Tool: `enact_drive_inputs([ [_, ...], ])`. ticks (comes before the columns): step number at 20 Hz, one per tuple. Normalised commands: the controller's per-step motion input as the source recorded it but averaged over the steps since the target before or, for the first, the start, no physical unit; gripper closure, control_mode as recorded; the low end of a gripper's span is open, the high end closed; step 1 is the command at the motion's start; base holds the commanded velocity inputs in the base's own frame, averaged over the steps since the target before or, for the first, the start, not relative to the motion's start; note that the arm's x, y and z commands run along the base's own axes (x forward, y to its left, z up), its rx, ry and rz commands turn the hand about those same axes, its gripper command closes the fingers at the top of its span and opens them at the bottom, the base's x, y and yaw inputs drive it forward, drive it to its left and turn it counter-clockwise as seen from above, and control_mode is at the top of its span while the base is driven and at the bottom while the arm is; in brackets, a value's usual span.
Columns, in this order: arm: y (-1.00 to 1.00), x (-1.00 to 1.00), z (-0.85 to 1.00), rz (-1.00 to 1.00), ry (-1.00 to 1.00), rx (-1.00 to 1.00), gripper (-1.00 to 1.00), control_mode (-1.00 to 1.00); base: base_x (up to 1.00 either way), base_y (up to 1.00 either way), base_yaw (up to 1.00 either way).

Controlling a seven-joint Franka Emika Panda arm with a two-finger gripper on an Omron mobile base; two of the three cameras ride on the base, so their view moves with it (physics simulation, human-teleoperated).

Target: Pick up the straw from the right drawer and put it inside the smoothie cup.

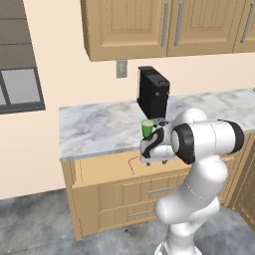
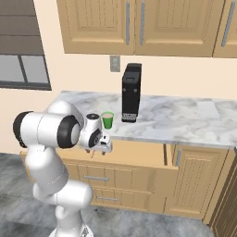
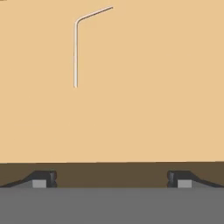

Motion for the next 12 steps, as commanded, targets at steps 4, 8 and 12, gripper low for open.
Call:
enact_drive_inputs([
  [4,0.0,0.35,-0.34,0.0,0.0,0.0,-1.0,-1.0,0.0,0.0,0.0],
  [8,0.0,0.25,-0.45,0.0,0.02,0.0,-1.0,-1.0,0.0,0.0,0.0],
  [12,0.0,0.25,-0.39,0.0,0.05,0.0,-1.0,-1.0,0.0,0.0,0.0],
])
